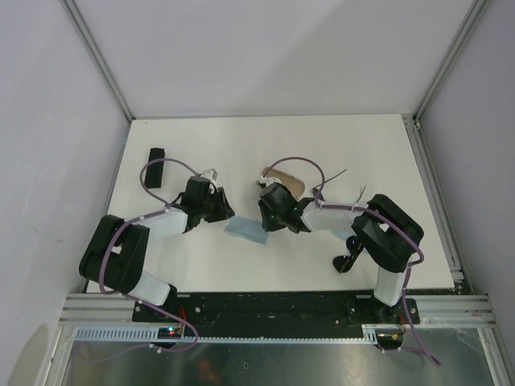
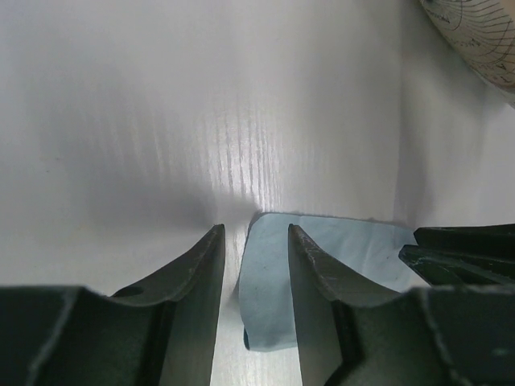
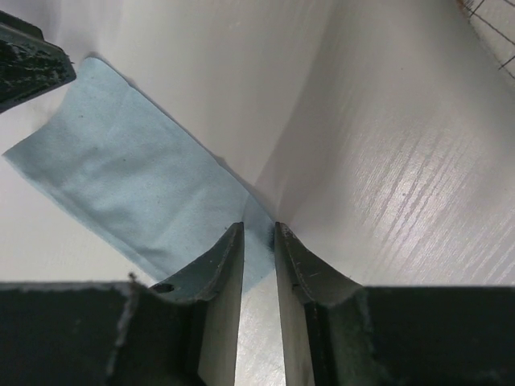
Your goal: Organize the sunglasses
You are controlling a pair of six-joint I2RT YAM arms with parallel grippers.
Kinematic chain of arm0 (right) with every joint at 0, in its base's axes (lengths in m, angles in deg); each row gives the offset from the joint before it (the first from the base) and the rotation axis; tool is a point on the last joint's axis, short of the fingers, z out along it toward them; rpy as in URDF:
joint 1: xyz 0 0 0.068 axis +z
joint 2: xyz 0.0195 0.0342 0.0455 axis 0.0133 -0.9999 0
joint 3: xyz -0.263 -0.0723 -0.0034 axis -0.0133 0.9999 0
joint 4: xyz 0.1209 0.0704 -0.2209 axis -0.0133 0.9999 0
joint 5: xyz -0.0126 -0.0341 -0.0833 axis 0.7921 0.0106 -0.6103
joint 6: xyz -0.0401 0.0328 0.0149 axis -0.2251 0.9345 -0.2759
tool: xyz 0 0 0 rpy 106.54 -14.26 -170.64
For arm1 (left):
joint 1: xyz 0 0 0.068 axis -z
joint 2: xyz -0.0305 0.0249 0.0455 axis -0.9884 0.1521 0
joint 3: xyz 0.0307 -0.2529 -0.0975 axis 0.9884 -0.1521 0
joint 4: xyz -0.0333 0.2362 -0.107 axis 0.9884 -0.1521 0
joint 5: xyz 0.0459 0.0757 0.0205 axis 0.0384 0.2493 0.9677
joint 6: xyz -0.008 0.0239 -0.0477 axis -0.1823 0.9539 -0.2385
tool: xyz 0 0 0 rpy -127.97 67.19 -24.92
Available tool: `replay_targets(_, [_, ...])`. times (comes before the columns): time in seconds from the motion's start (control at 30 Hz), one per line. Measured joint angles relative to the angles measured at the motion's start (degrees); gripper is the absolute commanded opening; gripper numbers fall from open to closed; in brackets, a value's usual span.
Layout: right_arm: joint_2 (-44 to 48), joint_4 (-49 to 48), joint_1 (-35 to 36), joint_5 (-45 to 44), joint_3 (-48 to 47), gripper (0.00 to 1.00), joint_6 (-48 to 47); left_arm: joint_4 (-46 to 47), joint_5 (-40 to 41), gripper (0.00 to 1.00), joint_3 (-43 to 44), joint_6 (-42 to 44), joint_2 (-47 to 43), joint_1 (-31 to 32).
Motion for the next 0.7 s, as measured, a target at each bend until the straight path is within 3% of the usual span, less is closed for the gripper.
replay_targets(0.3, [0.28,1.66,-0.31,-0.46,0.02,0.03,0.11,1.22,0.26,0.41,2.54,0.35,4.20,1.60])
replay_targets(0.7, [1.31,4.81,-0.39,-0.66,0.04,0.02,0.04,2.27,0.28,0.39,3.32,1.25,5.51,1.95])
